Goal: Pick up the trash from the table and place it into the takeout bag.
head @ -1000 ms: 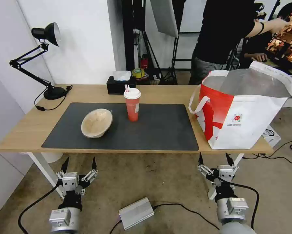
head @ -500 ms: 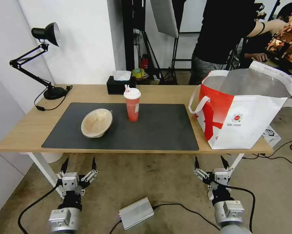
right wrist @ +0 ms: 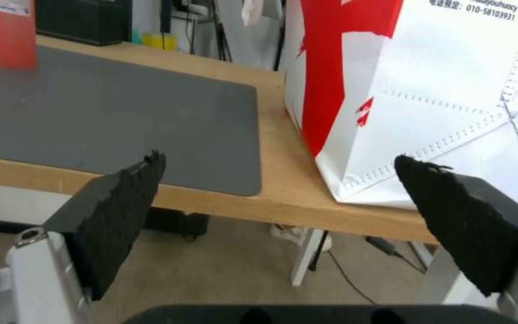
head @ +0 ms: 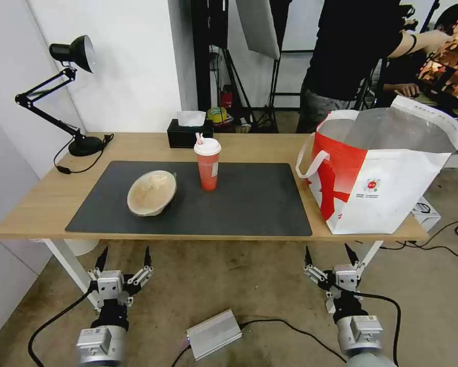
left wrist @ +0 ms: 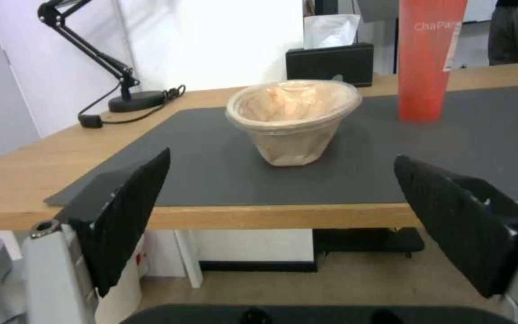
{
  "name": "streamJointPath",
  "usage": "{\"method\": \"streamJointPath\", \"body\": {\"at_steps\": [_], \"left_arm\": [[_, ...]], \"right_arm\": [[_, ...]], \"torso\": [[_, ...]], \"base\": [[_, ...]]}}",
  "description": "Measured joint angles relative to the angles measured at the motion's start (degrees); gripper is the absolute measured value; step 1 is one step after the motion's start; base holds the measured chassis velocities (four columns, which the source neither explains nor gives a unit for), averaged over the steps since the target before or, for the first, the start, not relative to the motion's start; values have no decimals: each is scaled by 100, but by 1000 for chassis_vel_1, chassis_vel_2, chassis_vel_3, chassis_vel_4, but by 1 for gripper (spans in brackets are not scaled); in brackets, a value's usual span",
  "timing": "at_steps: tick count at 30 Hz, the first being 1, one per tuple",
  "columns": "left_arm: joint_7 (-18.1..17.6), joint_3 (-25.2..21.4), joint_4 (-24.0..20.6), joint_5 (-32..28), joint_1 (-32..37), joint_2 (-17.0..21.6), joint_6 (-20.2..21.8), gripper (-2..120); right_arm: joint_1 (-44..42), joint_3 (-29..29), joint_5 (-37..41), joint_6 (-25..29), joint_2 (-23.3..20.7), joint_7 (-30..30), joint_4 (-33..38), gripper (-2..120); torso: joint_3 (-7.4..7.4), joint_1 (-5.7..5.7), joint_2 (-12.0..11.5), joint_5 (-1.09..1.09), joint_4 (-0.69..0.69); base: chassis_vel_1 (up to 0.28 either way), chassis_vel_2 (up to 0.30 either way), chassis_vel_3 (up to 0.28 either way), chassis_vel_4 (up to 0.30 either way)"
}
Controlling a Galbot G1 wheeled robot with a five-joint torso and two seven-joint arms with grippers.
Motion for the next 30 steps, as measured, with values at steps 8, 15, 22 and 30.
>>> {"method": "streamJointPath", "body": {"at_steps": [8, 15, 22, 30], "left_arm": [[0, 2, -9, 0, 6, 0, -1, 100], [0, -1, -18, 0, 13, -6, -1, 100], [0, -4, -43, 1, 22, -8, -1, 100], [7, 59, -39, 8, -45, 37, -1, 100]], "right_arm": [[-6, 0, 28, 12, 5, 11, 61, 98], [77, -66, 255, 14, -163, -8, 450, 98], [537, -284, 693, -20, -500, -163, 646, 99], [1651, -606, 1524, -167, -1274, -455, 689, 99]], "torso": [[0, 0, 0, 0, 0], [0, 0, 0, 0, 0], [0, 0, 0, 0, 0], [1, 0, -1, 1, 0]], "base": [[0, 0, 0, 0], [0, 0, 0, 0], [0, 0, 0, 0], [0, 0, 0, 0]]}}
